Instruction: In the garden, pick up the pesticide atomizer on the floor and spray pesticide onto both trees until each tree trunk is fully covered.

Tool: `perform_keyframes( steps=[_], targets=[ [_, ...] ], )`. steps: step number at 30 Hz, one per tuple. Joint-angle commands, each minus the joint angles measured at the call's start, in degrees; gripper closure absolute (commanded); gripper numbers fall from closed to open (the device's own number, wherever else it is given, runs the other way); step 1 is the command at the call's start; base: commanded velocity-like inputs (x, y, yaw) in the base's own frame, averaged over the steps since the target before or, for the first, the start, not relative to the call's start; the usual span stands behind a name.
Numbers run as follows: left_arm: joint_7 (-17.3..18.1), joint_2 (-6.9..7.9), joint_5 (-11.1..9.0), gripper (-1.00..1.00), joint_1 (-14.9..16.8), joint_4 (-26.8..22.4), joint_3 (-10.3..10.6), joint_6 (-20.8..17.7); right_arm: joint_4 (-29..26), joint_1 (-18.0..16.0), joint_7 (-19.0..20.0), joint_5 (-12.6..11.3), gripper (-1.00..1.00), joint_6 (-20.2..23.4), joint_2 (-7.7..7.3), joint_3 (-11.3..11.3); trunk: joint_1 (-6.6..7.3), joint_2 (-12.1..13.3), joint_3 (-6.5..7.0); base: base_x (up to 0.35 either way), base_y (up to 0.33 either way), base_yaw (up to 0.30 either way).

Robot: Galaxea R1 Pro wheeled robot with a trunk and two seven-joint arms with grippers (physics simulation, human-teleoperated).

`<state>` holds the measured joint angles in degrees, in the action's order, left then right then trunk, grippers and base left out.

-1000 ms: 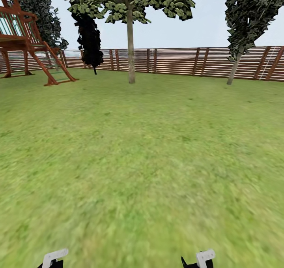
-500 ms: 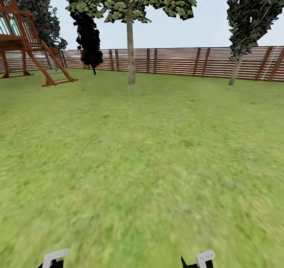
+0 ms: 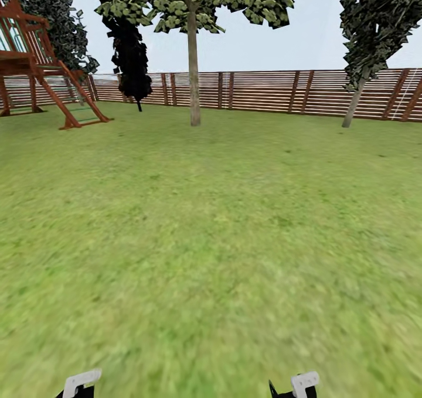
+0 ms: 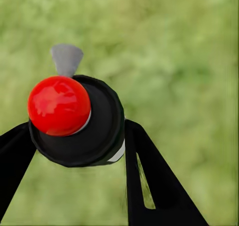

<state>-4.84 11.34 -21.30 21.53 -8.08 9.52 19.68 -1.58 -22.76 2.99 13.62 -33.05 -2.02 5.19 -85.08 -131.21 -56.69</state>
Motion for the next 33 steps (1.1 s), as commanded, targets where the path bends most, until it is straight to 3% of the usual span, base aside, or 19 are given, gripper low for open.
perform_keyframes(
  steps=[1,33],
  targets=[
    [0.0,0.00,0.0,1.00,0.0,0.0,0.0,0.0,0.0,0.0,0.0,0.0,-1.00,0.0,0.00,0.0,0.00,0.0,0.00,0.339,0.000,0.000],
    [0.1,0.00,0.0,1.00,0.0,0.0,0.0,0.0,0.0,0.0,0.0,0.0,-1.00,0.0,0.00,0.0,0.00,0.0,0.00,0.339,0.000,0.000]
  ],
)
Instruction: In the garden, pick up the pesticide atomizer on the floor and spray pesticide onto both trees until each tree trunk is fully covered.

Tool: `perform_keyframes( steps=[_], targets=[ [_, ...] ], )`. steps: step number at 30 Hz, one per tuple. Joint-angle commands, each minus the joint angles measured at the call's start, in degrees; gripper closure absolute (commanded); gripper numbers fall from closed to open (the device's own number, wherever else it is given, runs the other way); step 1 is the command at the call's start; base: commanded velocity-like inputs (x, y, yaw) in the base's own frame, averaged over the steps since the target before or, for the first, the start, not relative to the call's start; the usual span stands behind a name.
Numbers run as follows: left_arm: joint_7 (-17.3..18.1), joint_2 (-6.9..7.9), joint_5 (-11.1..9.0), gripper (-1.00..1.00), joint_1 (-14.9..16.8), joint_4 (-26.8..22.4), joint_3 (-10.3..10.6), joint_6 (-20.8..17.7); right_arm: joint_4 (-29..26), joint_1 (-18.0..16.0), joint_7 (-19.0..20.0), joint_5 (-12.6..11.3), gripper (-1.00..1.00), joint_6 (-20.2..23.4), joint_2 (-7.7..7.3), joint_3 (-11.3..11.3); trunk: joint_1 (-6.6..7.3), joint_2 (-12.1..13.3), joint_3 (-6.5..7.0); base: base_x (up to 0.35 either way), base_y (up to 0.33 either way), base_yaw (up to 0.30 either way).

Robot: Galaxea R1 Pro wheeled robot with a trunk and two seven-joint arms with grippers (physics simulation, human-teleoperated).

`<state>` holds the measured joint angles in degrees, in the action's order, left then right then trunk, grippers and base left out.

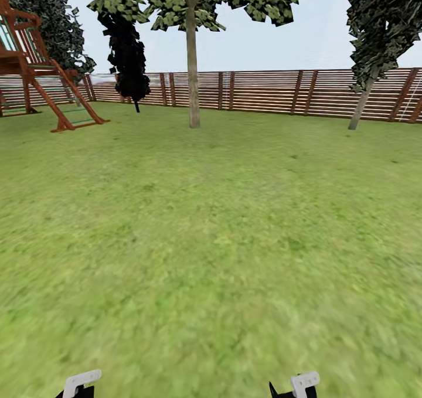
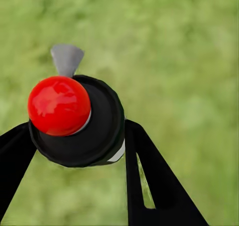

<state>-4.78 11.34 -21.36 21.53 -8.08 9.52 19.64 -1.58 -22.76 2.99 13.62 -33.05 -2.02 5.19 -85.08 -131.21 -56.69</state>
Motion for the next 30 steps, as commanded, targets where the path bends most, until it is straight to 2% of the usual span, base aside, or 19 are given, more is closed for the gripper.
perform_keyframes(
  steps=[1,25,27,28,30],
  targets=[
    [0.0,0.00,0.0,1.00,0.0,0.0,0.0,0.0,0.0,0.0,0.0,0.0,-1.00,0.0,0.00,0.0,0.00,0.0,0.00,0.339,0.000,0.000],
    [-0.1,0.03,0.0,1.00,0.0,0.0,0.0,0.0,-0.7,0.0,-0.1,-0.3,-1.00,-0.1,-0.03,0.5,0.00,0.0,0.00,0.339,0.000,0.000],
    [-0.1,0.07,0.0,1.00,0.0,0.0,0.0,0.0,-3.4,0.0,-0.1,-0.4,-1.00,-0.2,-0.01,0.6,0.00,0.0,0.00,0.339,0.000,0.000],
    [-0.1,0.09,0.1,1.00,0.0,0.0,0.0,0.0,-7.3,-0.1,-0.1,-0.3,-1.00,-0.1,-0.03,0.5,0.00,0.0,0.00,0.339,0.000,0.000],
    [-0.1,-0.06,0.1,1.00,0.0,0.0,0.1,-0.1,-8.0,0.0,-0.2,-0.2,-1.00,-0.1,-0.34,0.3,0.00,0.0,0.00,0.339,0.000,0.000]
  ],
)
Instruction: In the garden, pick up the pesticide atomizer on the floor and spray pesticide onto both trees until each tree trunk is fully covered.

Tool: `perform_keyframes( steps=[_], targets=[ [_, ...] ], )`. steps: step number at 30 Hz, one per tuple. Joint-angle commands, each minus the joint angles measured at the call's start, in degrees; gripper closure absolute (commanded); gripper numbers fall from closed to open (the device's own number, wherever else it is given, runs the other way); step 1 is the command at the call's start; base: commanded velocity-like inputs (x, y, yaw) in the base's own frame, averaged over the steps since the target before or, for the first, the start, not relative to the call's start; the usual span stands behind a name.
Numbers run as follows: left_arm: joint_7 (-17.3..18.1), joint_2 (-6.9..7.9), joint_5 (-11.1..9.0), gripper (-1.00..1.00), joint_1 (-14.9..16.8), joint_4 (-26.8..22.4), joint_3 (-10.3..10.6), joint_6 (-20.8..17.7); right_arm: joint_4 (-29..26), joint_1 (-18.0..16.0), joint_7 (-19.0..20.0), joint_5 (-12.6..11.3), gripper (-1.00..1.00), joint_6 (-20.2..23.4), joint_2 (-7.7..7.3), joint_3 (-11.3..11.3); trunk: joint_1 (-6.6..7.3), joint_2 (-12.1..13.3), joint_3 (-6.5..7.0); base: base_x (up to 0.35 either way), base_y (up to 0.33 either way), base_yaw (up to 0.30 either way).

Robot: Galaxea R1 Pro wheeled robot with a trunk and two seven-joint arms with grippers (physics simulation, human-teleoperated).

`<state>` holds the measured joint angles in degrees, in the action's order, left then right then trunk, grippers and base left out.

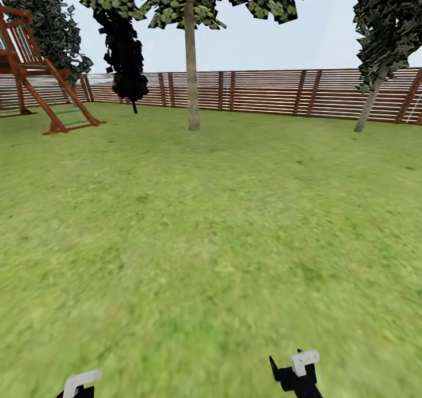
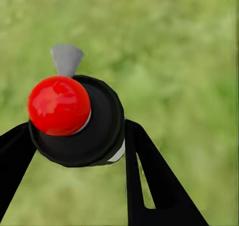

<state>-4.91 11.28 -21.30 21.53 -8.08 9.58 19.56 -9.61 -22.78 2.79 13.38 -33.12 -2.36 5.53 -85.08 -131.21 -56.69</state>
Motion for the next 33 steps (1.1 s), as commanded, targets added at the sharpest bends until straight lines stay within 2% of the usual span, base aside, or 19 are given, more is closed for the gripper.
perform_keyframes(
  steps=[1,2,4,6,11,33],
  targets=[
    [0.0,-0.02,0.0,1.00,0.0,0.0,0.0,0.0,-0.1,0.0,-1.3,0.0,-1.00,0.0,0.01,0.0,0.00,0.0,0.00,0.339,0.000,0.000],
    [0.0,-0.02,0.0,1.00,0.0,0.0,0.0,0.0,-0.1,0.0,-2.5,0.0,-1.00,0.0,0.05,0.0,0.00,0.0,0.00,0.339,0.000,0.000],
    [0.0,-0.03,0.0,1.00,0.0,0.0,0.0,0.0,0.0,0.0,-7.7,0.0,-1.00,0.0,0.31,-0.1,0.00,0.0,0.00,0.339,0.000,0.000],
    [0.0,-0.03,-0.1,1.00,0.0,0.0,0.0,0.0,0.7,0.0,-9.7,0.1,-1.00,0.0,0.41,-0.3,0.00,0.0,0.00,0.339,0.000,0.000],
    [0.0,-0.03,-0.1,1.00,0.0,0.0,0.0,0.0,3.6,0.0,-10.2,0.3,-1.00,0.0,0.51,-0.4,0.00,0.0,0.00,0.339,0.000,0.000],
    [0.0,-0.03,-0.1,1.00,0.0,0.0,0.0,0.0,3.9,0.0,-10.4,0.2,-1.00,-0.1,0.51,-0.3,0.00,0.0,0.00,0.339,0.000,0.000]
  ],
)
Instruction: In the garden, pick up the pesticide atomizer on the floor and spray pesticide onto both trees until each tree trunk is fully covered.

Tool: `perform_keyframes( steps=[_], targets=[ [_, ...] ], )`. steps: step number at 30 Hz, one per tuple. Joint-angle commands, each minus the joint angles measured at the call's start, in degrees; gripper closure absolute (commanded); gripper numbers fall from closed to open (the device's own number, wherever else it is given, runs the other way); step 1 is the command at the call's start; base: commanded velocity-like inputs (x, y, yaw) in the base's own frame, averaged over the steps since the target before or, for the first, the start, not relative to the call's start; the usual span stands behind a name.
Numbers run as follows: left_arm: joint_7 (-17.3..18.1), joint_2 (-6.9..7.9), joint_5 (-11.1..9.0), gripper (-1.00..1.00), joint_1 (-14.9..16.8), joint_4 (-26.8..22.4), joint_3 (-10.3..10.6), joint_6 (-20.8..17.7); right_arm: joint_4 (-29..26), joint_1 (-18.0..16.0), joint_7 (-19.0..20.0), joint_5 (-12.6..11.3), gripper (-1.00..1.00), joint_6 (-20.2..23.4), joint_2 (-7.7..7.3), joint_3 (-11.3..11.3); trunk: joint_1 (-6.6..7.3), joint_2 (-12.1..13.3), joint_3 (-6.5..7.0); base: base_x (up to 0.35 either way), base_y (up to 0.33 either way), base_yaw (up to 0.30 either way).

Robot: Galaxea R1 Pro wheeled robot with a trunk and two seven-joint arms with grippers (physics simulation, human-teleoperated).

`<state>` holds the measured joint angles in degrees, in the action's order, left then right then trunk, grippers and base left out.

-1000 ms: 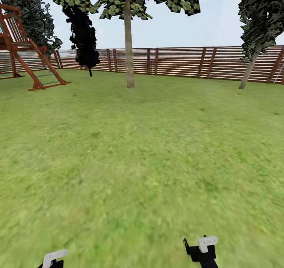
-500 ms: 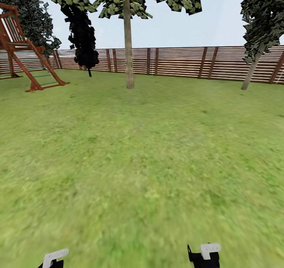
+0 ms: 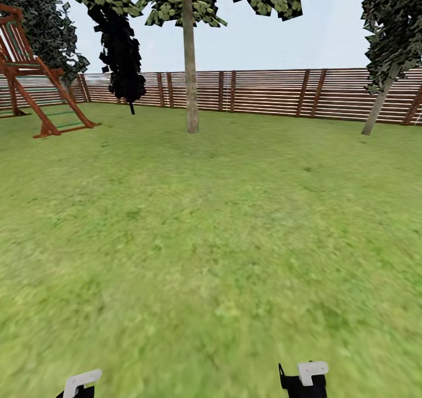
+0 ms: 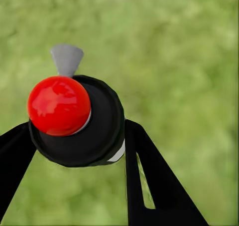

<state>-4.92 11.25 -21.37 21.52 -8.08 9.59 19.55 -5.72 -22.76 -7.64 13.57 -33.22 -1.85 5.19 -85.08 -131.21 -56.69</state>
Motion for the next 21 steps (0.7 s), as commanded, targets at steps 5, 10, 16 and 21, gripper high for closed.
perform_keyframes(
  steps=[5,10,16,21],
  targets=[
    [0.0,0.00,0.0,1.00,0.0,0.0,0.0,0.0,0.0,0.0,0.0,0.0,-1.00,0.0,-0.02,0.0,0.00,0.0,0.00,0.339,0.000,0.000],
    [0.0,0.00,0.0,1.00,0.0,0.0,0.0,0.0,0.0,0.0,0.0,0.0,-1.00,0.0,-0.01,0.0,0.00,0.0,0.00,0.339,0.000,0.144],
    [0.0,0.00,0.0,1.00,0.0,0.0,0.0,0.0,0.0,0.0,0.0,0.1,-1.00,0.0,0.00,0.0,0.00,0.0,0.00,0.339,0.000,0.047],
    [0.0,0.00,0.0,1.00,0.0,0.0,0.0,0.0,0.1,0.0,0.0,0.1,-1.00,0.0,-0.01,0.0,0.00,0.0,0.00,0.339,0.000,0.002]
  ],
)
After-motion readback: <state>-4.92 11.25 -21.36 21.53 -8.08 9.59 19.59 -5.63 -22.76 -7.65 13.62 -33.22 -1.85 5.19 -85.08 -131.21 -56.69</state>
